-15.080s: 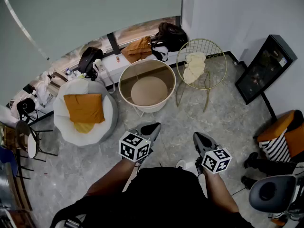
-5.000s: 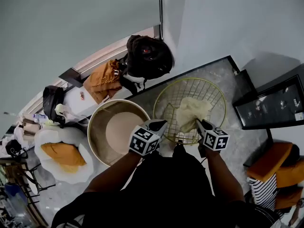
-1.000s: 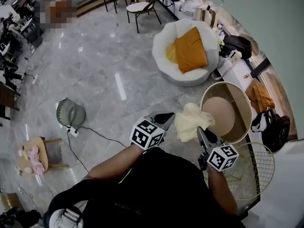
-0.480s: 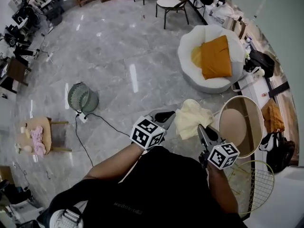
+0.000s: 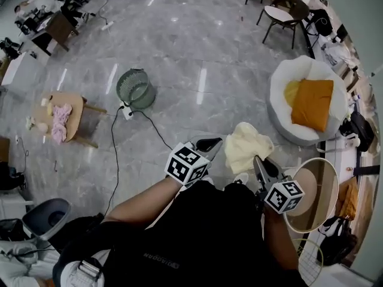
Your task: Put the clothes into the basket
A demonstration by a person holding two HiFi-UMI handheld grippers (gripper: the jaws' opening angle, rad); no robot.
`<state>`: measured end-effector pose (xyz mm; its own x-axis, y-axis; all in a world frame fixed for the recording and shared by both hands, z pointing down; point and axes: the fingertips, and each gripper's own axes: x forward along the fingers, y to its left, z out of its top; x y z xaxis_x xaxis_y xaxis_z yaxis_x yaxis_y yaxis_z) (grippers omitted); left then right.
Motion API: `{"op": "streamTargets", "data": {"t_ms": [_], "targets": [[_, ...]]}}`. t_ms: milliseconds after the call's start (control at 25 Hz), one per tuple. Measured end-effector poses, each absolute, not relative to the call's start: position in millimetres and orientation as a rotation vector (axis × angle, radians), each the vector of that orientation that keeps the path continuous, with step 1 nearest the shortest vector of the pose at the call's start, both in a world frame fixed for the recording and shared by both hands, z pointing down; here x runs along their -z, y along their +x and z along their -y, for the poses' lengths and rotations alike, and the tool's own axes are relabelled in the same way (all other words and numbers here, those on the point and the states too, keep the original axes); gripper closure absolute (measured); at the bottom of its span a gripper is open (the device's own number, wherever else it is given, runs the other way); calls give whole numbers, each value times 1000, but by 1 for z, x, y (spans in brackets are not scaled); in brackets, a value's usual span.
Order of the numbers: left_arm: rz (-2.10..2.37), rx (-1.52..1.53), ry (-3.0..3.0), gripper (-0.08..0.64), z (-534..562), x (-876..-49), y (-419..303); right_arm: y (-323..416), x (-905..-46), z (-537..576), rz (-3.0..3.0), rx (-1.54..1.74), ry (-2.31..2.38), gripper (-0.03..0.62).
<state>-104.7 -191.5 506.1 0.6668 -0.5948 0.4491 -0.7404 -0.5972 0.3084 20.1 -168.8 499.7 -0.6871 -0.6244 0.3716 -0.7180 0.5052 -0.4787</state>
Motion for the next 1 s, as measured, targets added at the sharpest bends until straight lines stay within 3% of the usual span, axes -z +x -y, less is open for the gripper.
{"op": "streamTargets", "data": {"t_ms": [600,1000], "targets": [[1555,-272,2051,560,184,-507,-290,-152,-497,237,2690,-832,558,538],[1748,-193,1871,560,244,-500,-376,-249,-499,315,2682,-767,273,538]]}}
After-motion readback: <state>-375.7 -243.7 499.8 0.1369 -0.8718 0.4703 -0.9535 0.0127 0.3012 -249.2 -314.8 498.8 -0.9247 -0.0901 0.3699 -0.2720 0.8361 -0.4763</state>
